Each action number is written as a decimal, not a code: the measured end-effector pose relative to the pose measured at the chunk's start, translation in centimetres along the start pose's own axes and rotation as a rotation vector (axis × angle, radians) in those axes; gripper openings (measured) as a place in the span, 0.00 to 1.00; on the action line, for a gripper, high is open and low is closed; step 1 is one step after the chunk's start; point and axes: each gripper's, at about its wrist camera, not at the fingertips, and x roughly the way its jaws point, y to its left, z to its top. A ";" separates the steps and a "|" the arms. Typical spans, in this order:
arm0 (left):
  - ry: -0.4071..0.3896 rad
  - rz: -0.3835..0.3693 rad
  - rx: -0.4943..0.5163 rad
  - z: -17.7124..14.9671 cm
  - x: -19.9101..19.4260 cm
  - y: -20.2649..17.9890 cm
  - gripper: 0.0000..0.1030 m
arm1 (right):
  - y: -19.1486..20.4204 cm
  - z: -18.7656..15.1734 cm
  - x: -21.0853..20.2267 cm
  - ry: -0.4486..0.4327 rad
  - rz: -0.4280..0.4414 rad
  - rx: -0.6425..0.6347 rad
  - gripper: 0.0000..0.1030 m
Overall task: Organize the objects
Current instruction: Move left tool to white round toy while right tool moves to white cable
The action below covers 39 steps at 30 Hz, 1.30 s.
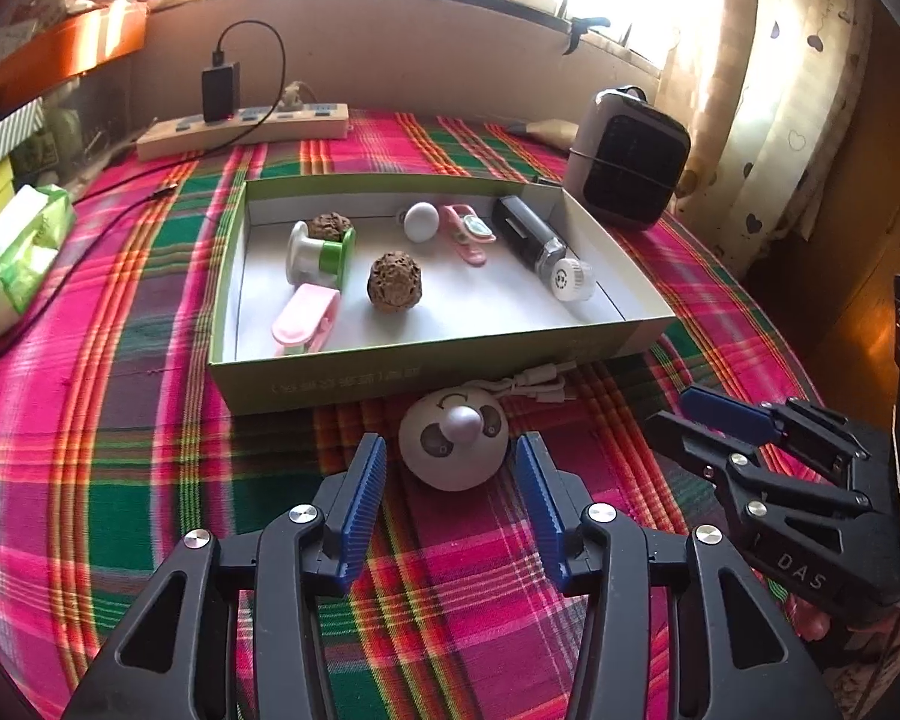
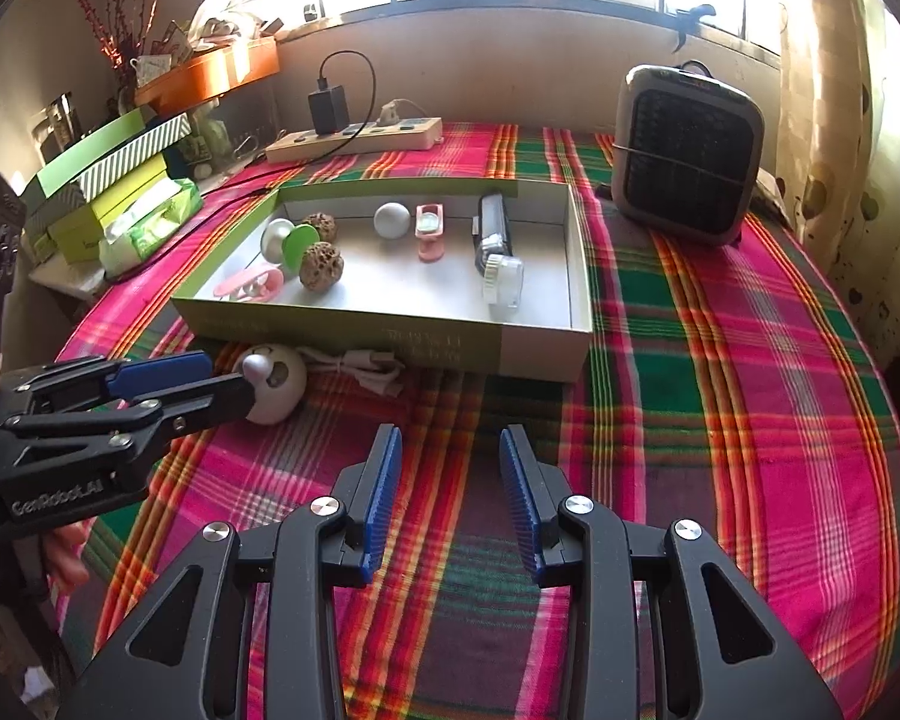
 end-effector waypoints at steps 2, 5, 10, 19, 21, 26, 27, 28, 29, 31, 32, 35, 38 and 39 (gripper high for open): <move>0.006 0.013 -0.004 0.1 0.4 0.1 0.43 | -0.2 -0.1 0.0 0.000 -0.003 0.004 0.35; 0.029 0.010 -0.003 0.3 1.1 0.1 0.43 | -0.5 -0.1 0.1 0.001 -0.003 0.010 0.35; 0.037 0.011 -0.023 0.7 1.7 0.4 0.43 | -0.5 -0.1 0.4 0.010 0.000 0.009 0.35; 0.044 -0.003 -0.041 1.2 2.0 0.9 0.43 | -0.4 0.0 0.8 0.019 0.000 0.003 0.35; 0.044 -0.010 -0.050 1.1 1.9 1.1 0.42 | -0.3 0.1 1.0 0.020 0.002 -0.002 0.35; 0.039 -0.005 -0.058 0.9 1.6 1.5 0.33 | 0.3 0.3 1.2 0.026 0.006 -0.017 0.35; 0.039 -0.008 -0.062 0.9 1.6 1.6 0.33 | 0.4 0.3 1.2 0.026 0.006 -0.019 0.35; 0.037 -0.006 -0.068 0.9 1.5 1.7 0.32 | 0.5 0.4 1.2 0.027 0.007 -0.022 0.35; 0.034 -0.003 -0.069 0.9 1.4 1.8 0.31 | 0.6 0.5 1.2 0.027 0.008 -0.026 0.35; 0.030 -0.003 -0.075 0.8 1.2 2.1 0.30 | 0.8 0.5 1.2 0.027 0.008 -0.032 0.35; 0.027 -0.003 -0.078 0.8 1.1 2.2 0.30 | 1.0 0.6 1.2 0.027 0.010 -0.035 0.35; 0.019 0.000 -0.083 0.6 0.7 2.6 0.28 | 1.5 0.8 1.4 0.029 0.015 -0.046 0.35; 0.018 0.001 -0.085 0.5 0.5 3.0 0.28 | 2.0 1.1 1.7 0.025 0.032 -0.061 0.35; 0.017 -0.001 -0.088 0.4 0.3 3.1 0.28 | 2.3 1.3 1.9 0.024 0.041 -0.068 0.35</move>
